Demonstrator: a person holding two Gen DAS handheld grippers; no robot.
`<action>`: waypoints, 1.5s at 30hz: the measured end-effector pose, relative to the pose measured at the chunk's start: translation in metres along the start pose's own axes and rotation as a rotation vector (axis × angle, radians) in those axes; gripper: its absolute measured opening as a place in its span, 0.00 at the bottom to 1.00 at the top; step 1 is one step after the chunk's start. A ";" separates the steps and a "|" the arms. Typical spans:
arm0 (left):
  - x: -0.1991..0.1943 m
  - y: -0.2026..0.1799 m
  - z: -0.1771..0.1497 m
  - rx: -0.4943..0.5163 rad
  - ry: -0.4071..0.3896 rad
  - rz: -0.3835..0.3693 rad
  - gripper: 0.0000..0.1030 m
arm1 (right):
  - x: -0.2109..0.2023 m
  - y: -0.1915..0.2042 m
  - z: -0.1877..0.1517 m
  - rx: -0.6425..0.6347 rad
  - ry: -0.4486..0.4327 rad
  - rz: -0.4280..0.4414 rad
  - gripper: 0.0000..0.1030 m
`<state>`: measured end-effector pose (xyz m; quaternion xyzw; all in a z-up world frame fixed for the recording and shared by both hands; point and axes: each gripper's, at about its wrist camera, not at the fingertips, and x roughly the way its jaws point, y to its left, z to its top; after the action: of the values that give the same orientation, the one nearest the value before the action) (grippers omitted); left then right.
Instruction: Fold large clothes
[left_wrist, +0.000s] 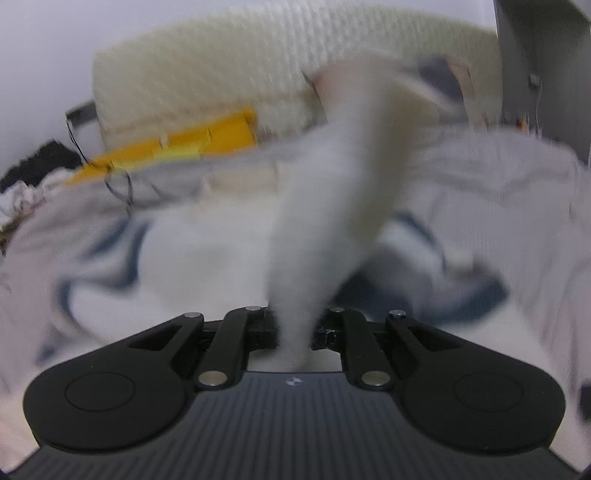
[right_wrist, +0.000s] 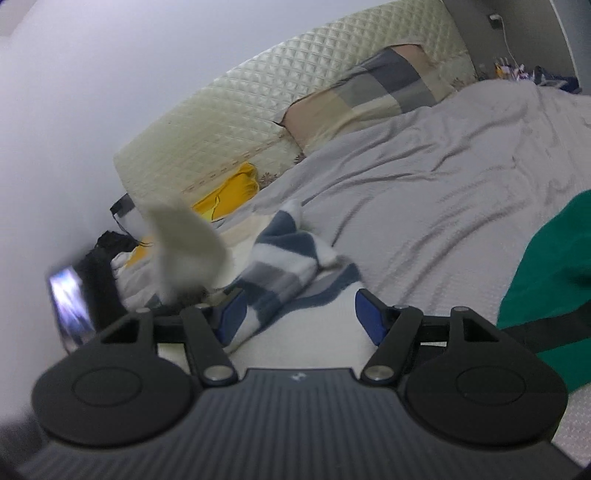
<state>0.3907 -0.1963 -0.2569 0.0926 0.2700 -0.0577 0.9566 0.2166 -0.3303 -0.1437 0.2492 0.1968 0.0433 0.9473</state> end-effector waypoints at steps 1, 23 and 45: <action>0.010 -0.001 -0.007 0.000 0.013 0.001 0.13 | 0.001 -0.002 0.000 0.000 0.003 -0.005 0.66; -0.110 0.085 -0.048 -0.043 0.030 -0.201 0.63 | 0.034 0.017 -0.016 -0.100 0.083 -0.004 0.66; -0.054 0.189 -0.066 -0.265 0.153 0.013 0.63 | 0.143 0.052 -0.063 -0.358 0.274 0.018 0.35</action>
<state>0.3421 0.0053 -0.2565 -0.0284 0.3470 -0.0082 0.9374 0.3237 -0.2308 -0.2187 0.0708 0.3106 0.1193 0.9404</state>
